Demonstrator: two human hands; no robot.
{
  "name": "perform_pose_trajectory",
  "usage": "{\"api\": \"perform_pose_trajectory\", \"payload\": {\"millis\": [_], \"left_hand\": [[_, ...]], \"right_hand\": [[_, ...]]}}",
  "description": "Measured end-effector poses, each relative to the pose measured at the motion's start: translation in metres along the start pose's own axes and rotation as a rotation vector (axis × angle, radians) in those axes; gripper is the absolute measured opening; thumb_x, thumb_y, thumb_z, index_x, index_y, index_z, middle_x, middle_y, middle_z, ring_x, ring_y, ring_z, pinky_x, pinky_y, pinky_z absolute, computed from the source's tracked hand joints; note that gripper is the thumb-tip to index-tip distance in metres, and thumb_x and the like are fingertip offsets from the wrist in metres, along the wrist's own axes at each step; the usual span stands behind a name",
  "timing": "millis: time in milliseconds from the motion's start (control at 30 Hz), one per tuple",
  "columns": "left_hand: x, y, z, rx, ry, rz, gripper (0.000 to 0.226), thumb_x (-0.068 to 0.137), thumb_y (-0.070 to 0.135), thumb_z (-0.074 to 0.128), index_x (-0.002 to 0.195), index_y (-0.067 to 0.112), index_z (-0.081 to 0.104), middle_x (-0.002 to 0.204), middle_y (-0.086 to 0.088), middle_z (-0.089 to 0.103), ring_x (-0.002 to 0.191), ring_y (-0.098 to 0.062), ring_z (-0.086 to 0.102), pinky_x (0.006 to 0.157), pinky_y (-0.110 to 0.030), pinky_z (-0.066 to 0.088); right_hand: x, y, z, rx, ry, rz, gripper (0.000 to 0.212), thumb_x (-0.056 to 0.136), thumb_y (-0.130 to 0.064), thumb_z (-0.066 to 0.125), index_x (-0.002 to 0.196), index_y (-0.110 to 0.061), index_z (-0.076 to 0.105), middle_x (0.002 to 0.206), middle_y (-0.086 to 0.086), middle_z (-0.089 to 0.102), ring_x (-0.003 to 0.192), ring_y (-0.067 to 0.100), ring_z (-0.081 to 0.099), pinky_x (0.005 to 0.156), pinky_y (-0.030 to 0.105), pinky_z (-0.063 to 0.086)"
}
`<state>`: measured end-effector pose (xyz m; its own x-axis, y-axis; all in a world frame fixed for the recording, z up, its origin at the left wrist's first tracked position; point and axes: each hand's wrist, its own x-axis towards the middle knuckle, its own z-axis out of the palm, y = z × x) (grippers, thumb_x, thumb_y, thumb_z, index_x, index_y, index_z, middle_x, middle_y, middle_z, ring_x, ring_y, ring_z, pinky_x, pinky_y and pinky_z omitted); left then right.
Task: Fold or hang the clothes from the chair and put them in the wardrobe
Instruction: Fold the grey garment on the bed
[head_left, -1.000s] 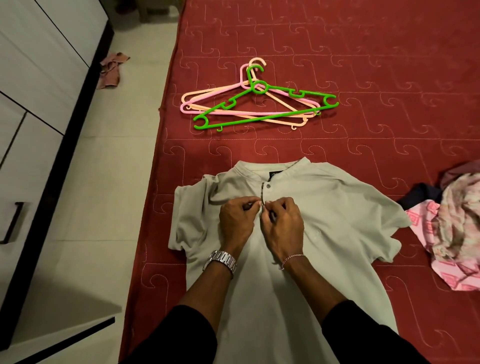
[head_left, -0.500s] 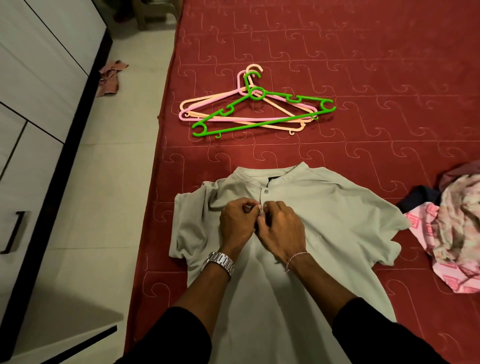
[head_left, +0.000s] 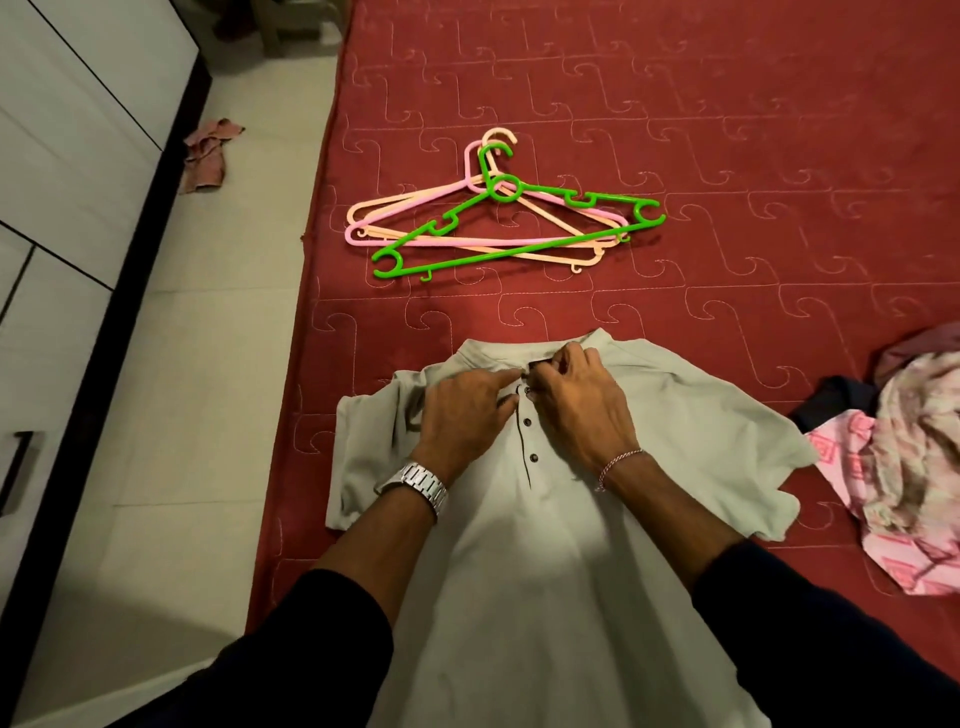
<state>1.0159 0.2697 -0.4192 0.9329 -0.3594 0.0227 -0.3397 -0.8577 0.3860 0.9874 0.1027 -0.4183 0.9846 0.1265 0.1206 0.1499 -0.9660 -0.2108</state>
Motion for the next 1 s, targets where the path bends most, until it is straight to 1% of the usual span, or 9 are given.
{"api": "perform_pose_trajectory", "payload": {"millis": [100, 167, 233, 300, 500, 567, 700, 900, 1000], "left_hand": [[0.009, 0.001, -0.011, 0.135, -0.039, 0.045, 0.031, 0.096, 0.045, 0.059, 0.123, 0.033, 0.068, 0.108, 0.001, 0.066, 0.099, -0.019, 0.063, 0.073, -0.037, 0.055], [0.015, 0.002, -0.014, 0.199, -0.064, 0.076, 0.028, 0.095, 0.044, 0.059, 0.117, 0.029, 0.070, 0.106, -0.001, 0.057, 0.103, -0.019, 0.053, 0.071, -0.034, 0.050], [0.021, 0.003, -0.015, 0.241, -0.110, 0.121, 0.030, 0.094, 0.045, 0.060, 0.118, 0.028, 0.067, 0.106, -0.001, 0.051, 0.103, -0.018, 0.044, 0.073, -0.029, 0.041], [0.027, 0.003, -0.016, 0.275, -0.146, 0.159, 0.031, 0.093, 0.046, 0.061, 0.116, 0.028, 0.066, 0.108, -0.001, 0.048, 0.104, -0.019, 0.039, 0.079, -0.030, 0.039], [0.034, 0.005, -0.022, 0.245, -0.140, 0.263, 0.011, 0.093, 0.034, 0.064, 0.101, 0.026, 0.065, 0.113, 0.003, 0.057, 0.108, -0.018, 0.046, 0.092, -0.032, 0.034], [0.036, 0.005, -0.026, 0.129, -0.193, 0.200, 0.003, 0.093, 0.030, 0.066, 0.095, 0.029, 0.065, 0.101, 0.007, 0.065, 0.099, -0.014, 0.054, 0.094, -0.030, 0.033], [0.037, 0.008, -0.033, -0.277, -0.218, -0.090, 0.007, 0.083, 0.023, 0.080, 0.087, 0.022, 0.075, 0.087, 0.005, 0.074, 0.082, -0.012, 0.067, 0.084, -0.033, 0.052], [0.037, 0.016, -0.038, -0.521, -0.257, -0.263, 0.019, 0.080, 0.009, 0.082, 0.097, 0.010, 0.075, 0.090, -0.004, 0.075, 0.081, -0.013, 0.071, 0.076, -0.030, 0.060], [0.037, 0.015, -0.038, -0.569, -0.275, -0.273, 0.023, 0.081, 0.009, 0.081, 0.102, 0.010, 0.073, 0.087, -0.002, 0.074, 0.078, -0.010, 0.072, 0.068, -0.024, 0.059]], "right_hand": [[0.000, 0.008, 0.001, -0.012, 0.027, -0.093, 0.015, 0.097, -0.027, 0.058, 0.106, -0.015, 0.062, 0.120, 0.010, 0.056, 0.105, 0.028, 0.047, 0.081, 0.042, 0.049], [-0.003, 0.013, 0.000, 0.047, 0.050, -0.156, 0.015, 0.099, -0.026, 0.057, 0.108, -0.014, 0.062, 0.125, 0.007, 0.059, 0.114, 0.028, 0.048, 0.088, 0.041, 0.046], [-0.007, 0.017, 0.000, 0.067, 0.072, -0.206, 0.011, 0.099, -0.025, 0.058, 0.105, -0.016, 0.060, 0.113, 0.003, 0.065, 0.110, 0.026, 0.051, 0.088, 0.041, 0.045], [-0.010, 0.021, 0.001, 0.068, 0.076, -0.221, 0.007, 0.099, -0.025, 0.059, 0.101, -0.018, 0.059, 0.102, 0.001, 0.067, 0.103, 0.025, 0.053, 0.086, 0.040, 0.045], [-0.014, 0.026, 0.001, 0.137, 0.049, -0.208, 0.012, 0.102, -0.029, 0.054, 0.103, -0.018, 0.060, 0.101, 0.003, 0.067, 0.098, 0.025, 0.057, 0.088, 0.042, 0.048], [-0.015, 0.026, 0.001, 0.155, 0.038, -0.203, 0.019, 0.104, -0.032, 0.048, 0.103, -0.018, 0.061, 0.102, 0.002, 0.067, 0.099, 0.025, 0.057, 0.090, 0.041, 0.045], [-0.013, 0.025, 0.000, 0.227, 0.049, -0.170, 0.030, 0.104, -0.037, 0.040, 0.102, -0.018, 0.064, 0.100, -0.001, 0.065, 0.097, 0.024, 0.054, 0.089, 0.038, 0.039], [-0.009, 0.024, 0.000, 0.412, 0.087, -0.135, 0.010, 0.100, -0.022, 0.058, 0.097, -0.020, 0.066, 0.091, -0.005, 0.064, 0.091, 0.020, 0.053, 0.087, 0.037, 0.037], [-0.006, 0.024, 0.000, 0.498, 0.078, -0.057, 0.005, 0.096, -0.025, 0.068, 0.097, -0.020, 0.067, 0.088, -0.005, 0.066, 0.088, 0.018, 0.055, 0.088, 0.038, 0.039]]}}
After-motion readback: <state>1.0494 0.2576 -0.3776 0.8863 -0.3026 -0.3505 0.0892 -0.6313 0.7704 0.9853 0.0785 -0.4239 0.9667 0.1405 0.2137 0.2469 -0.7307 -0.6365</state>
